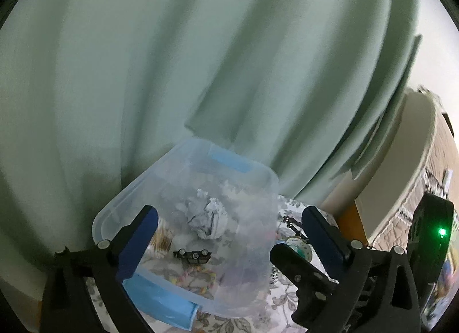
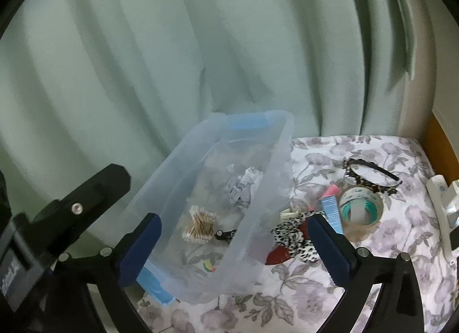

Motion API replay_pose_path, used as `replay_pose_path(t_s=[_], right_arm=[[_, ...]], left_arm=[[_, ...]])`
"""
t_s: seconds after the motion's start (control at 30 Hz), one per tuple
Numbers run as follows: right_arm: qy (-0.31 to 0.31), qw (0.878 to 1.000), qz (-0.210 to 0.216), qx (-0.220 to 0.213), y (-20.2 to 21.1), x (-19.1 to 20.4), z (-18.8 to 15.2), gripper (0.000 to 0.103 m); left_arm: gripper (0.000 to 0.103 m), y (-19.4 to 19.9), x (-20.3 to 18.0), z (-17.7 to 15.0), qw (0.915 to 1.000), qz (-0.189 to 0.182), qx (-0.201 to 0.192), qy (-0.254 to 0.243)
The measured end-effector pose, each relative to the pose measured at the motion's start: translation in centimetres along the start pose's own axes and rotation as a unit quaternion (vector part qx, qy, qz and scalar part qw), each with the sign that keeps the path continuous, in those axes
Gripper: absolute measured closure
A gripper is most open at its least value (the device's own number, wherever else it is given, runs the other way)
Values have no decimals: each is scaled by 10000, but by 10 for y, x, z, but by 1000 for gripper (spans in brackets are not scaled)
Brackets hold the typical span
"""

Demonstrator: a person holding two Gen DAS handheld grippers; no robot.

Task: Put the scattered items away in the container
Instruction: 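Withdraw both open grippers from the bin back toward the pile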

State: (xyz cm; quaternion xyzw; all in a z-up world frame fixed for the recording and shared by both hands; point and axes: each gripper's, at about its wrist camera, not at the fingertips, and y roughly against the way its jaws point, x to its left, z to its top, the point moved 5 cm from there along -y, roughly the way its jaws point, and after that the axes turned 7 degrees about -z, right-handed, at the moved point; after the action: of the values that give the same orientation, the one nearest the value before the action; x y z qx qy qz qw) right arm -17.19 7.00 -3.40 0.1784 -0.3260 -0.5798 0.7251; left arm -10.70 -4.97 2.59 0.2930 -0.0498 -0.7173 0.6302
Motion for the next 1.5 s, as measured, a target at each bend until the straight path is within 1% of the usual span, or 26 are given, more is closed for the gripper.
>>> replay_pose_path(t_s=[0.13,0.27,0.37,0.7,0.8,0.93,1.03,1.17,1.33,1.5], right_arm=[[-214,9997,-50,-130,14,-17,3,0],[-330,9989,-178,-293,28,-34,5,0],[-440,9980,-241,-388,39,-47,4,0],[-767,9933,-492,-704,67,-91,1,0],[-910,9921,-479,-725,71,-105,0,0],[-1172,9889,-463,-784,77,-128,-4,0],[-1305,9873,-530,-734,78,-143,-9,0],[-1475,9851,-609,-645,75,-162,-16,0],[-1560,9832,-748,-587,70,-182,-28,0],[-1859,9775,-758,-640,67,-205,-40,0]], left_arm=[[0,4,-26,-1,9993,-85,-42,-356],[0,5,-44,-2,9985,-160,-27,-519],[0,7,-55,-4,9978,-118,-38,-657],[0,9,-91,-14,9956,-156,-19,-921],[0,5,-100,-17,9956,-160,8,-926],[0,-3,-112,-26,9947,-146,135,-1010],[0,-10,-123,-34,9934,-214,245,-1103],[0,-19,-134,-47,9916,-210,370,-1225],[0,-36,-135,-67,9892,-238,703,-1262],[0,-51,-135,-86,9857,-351,1028,-1291]])
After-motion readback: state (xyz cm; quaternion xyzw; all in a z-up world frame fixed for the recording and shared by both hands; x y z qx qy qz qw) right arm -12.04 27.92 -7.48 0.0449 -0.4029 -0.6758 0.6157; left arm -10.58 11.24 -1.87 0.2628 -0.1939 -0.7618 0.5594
